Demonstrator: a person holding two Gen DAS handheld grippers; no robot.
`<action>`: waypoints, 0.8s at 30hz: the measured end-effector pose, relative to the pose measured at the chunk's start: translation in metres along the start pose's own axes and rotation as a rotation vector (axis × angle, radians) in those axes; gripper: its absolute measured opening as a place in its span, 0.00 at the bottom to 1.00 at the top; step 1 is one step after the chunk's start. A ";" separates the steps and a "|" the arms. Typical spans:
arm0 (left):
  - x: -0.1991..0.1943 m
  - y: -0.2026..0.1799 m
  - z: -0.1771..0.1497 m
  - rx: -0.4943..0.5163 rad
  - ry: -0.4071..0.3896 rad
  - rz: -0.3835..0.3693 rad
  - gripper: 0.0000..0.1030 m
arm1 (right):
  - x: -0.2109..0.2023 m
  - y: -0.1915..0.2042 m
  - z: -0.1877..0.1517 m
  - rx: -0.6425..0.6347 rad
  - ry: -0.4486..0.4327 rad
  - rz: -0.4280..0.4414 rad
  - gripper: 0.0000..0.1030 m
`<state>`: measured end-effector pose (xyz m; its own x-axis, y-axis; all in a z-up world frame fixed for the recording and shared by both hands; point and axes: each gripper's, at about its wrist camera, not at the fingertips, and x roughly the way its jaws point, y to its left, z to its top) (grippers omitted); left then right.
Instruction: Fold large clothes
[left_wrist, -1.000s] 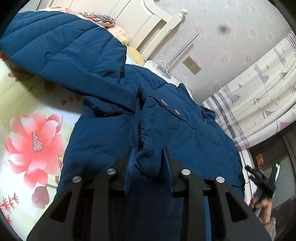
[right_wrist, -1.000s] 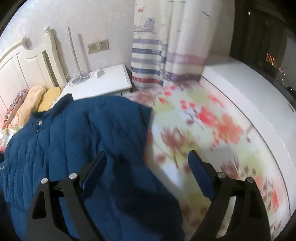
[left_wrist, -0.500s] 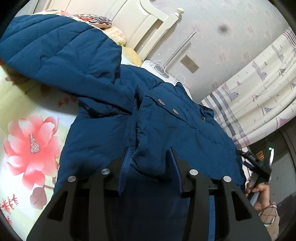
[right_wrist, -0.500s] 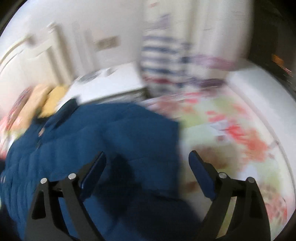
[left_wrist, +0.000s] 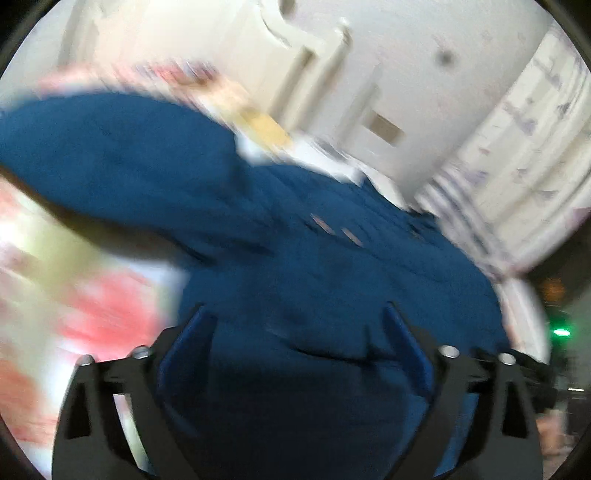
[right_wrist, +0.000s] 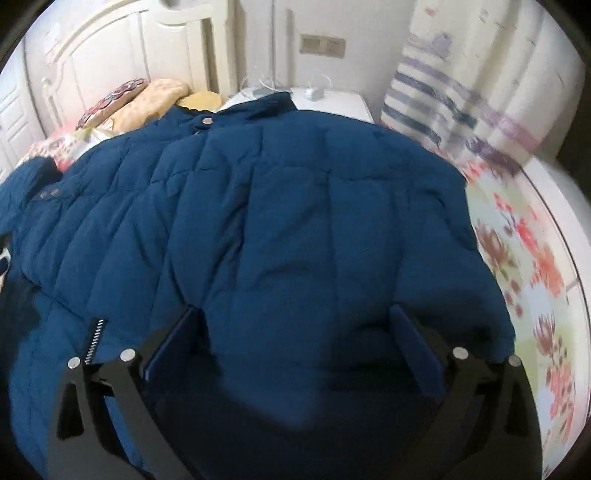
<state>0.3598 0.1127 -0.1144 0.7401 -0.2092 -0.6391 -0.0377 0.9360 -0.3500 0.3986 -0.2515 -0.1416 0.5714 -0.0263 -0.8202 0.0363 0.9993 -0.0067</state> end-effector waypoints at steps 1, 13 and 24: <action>-0.013 0.007 0.006 0.007 -0.041 0.058 0.88 | -0.009 -0.004 0.000 0.030 -0.009 0.005 0.97; -0.081 0.288 0.096 -0.693 -0.123 0.241 0.87 | -0.021 -0.002 -0.030 0.015 -0.096 0.012 0.97; -0.071 0.251 0.137 -0.514 -0.304 0.363 0.11 | -0.023 -0.009 -0.032 0.054 -0.114 0.023 0.97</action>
<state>0.3896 0.4011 -0.0633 0.7727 0.2507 -0.5831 -0.5760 0.6631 -0.4781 0.3590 -0.2587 -0.1411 0.6622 -0.0091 -0.7492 0.0644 0.9969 0.0447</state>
